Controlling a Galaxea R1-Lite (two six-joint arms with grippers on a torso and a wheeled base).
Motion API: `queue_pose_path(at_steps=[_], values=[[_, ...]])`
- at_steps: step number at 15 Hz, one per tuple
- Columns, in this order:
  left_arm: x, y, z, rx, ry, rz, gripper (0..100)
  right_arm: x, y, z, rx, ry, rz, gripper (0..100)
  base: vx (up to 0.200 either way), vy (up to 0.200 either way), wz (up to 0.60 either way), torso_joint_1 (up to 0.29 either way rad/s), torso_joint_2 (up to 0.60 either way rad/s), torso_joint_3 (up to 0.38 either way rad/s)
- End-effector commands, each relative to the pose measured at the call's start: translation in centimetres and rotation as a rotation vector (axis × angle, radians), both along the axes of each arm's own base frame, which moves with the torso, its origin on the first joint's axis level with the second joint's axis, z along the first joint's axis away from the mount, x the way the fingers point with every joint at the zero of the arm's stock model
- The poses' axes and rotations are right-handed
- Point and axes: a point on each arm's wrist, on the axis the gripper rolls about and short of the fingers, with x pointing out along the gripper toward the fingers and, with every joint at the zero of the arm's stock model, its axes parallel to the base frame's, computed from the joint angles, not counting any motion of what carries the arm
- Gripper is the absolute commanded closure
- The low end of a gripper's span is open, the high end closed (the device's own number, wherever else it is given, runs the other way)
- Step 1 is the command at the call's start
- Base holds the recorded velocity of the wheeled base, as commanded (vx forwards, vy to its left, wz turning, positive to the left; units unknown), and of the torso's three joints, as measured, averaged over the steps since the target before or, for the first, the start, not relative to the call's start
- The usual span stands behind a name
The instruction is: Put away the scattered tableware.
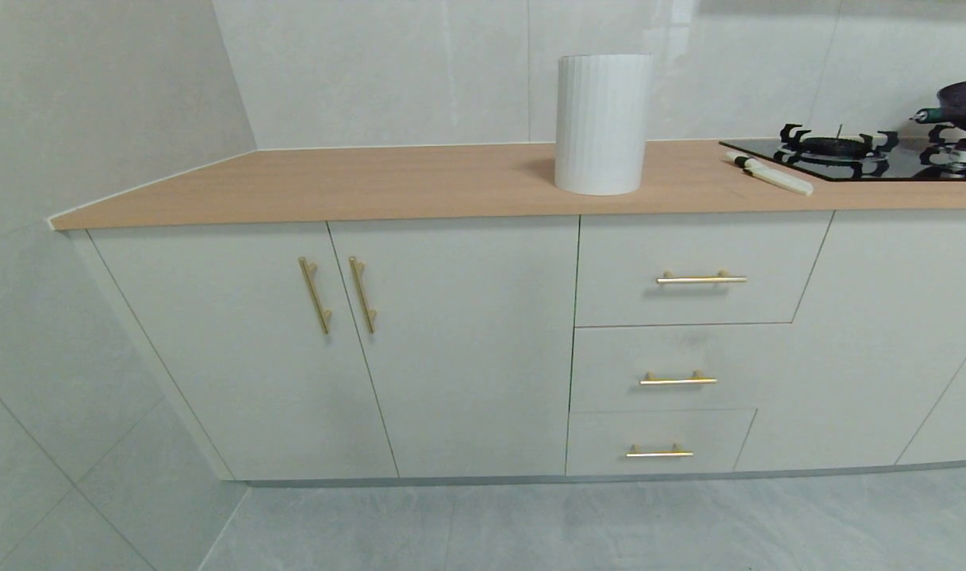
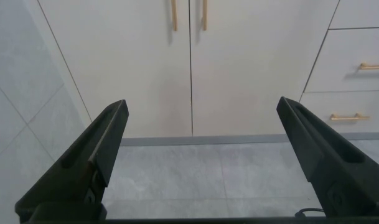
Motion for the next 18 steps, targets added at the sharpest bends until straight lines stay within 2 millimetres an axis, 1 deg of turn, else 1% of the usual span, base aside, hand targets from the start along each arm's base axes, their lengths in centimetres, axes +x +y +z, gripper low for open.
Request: queue_pose_path(at_steps=[1,2,3,4,5,18], values=[[0.0,0.0,0.0,0.0,0.0,0.0,0,0.04,0.22,-1.75,0.086,0.038,0.098,0,0.0,0.0,0.0,0.0,0.0,0.0],[0.0,0.0,0.0,0.0,0.0,0.0,0,0.09,0.31,-2.25,0.123,0.084,0.139,0,0.0,0.0,0.0,0.0,0.0,0.0],[0.0,0.0,0.0,0.0,0.0,0.0,0,0.09,0.39,-2.38,0.148,0.092,0.176,0,0.0,0.0,0.0,0.0,0.0,0.0],[0.0,0.0,0.0,0.0,0.0,0.0,0,0.1,0.43,-2.66,0.158,0.124,0.192,0,0.0,0.0,0.0,0.0,0.0,0.0],[0.0,0.0,0.0,0.0,0.0,0.0,0,0.11,0.47,-2.64,0.157,0.121,0.208,0,0.0,0.0,0.0,0.0,0.0,0.0],[0.0,0.0,0.0,0.005,0.0,0.0,0,0.11,0.5,-2.64,0.153,0.123,0.22,0,0.0,0.0,0.0,0.0,0.0,0.0]])
